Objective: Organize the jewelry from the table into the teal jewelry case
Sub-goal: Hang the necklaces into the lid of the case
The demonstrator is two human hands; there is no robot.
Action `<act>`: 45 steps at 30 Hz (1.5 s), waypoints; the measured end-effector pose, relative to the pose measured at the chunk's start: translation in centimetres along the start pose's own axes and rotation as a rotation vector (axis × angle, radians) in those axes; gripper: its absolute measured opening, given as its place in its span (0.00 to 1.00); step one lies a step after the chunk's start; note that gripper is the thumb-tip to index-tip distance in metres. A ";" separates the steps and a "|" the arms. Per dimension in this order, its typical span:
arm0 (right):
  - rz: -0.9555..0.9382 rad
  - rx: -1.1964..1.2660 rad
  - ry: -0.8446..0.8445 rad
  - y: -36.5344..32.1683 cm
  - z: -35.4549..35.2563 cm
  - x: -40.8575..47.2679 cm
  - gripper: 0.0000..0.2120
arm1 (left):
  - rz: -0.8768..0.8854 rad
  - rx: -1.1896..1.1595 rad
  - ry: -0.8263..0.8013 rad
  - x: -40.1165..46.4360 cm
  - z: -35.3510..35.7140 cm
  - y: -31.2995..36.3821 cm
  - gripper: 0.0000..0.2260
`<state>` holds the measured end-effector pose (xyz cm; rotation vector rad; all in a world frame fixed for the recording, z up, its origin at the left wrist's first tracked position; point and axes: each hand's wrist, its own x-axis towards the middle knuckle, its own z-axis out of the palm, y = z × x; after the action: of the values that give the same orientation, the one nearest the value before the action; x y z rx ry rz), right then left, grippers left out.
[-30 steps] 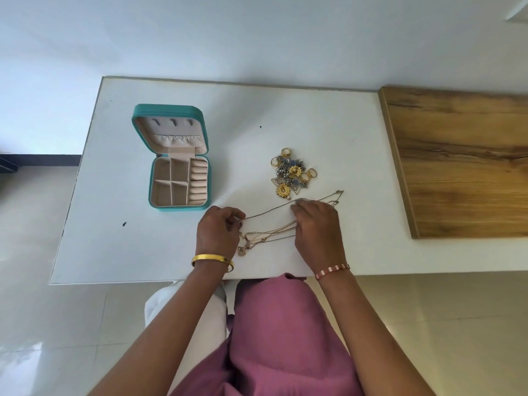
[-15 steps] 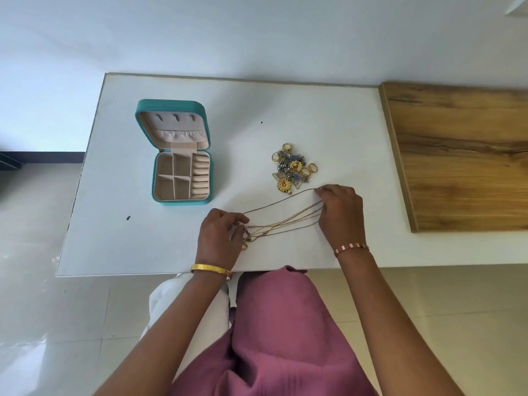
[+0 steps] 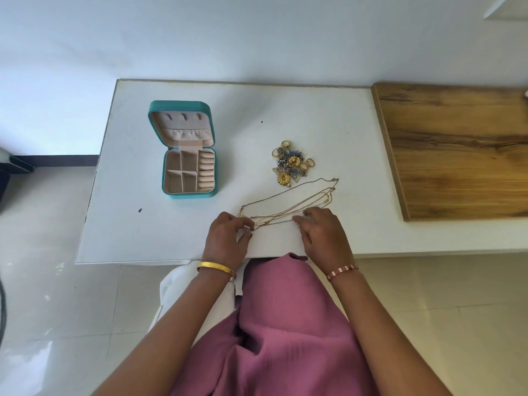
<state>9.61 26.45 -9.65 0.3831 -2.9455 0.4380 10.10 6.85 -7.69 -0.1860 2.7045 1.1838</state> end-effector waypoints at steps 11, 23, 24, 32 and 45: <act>0.075 -0.007 0.022 1.6 -1.1 -1.8 0.19 | 0.050 0.112 -0.050 -1.0 0.3 -0.4 0.10; 0.066 -0.023 0.039 1.8 -1.0 -3.2 0.20 | 0.094 0.158 -0.069 -1.1 0.4 -0.3 0.12; 0.074 -0.016 0.043 1.9 -1.1 -3.2 0.19 | 0.116 0.170 -0.073 -1.2 0.4 -0.2 0.13; 0.158 -0.008 0.072 1.8 -1.2 -0.6 0.17 | 0.262 0.267 -0.030 -0.8 0.9 -0.2 0.07; 0.254 -0.191 0.045 3.1 -2.4 -2.0 0.07 | 0.316 0.277 0.033 -1.1 0.5 -0.3 0.05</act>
<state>10.96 30.54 -8.57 -0.0241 -2.9673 0.1852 11.28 7.11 -8.02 0.2721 2.9661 0.8611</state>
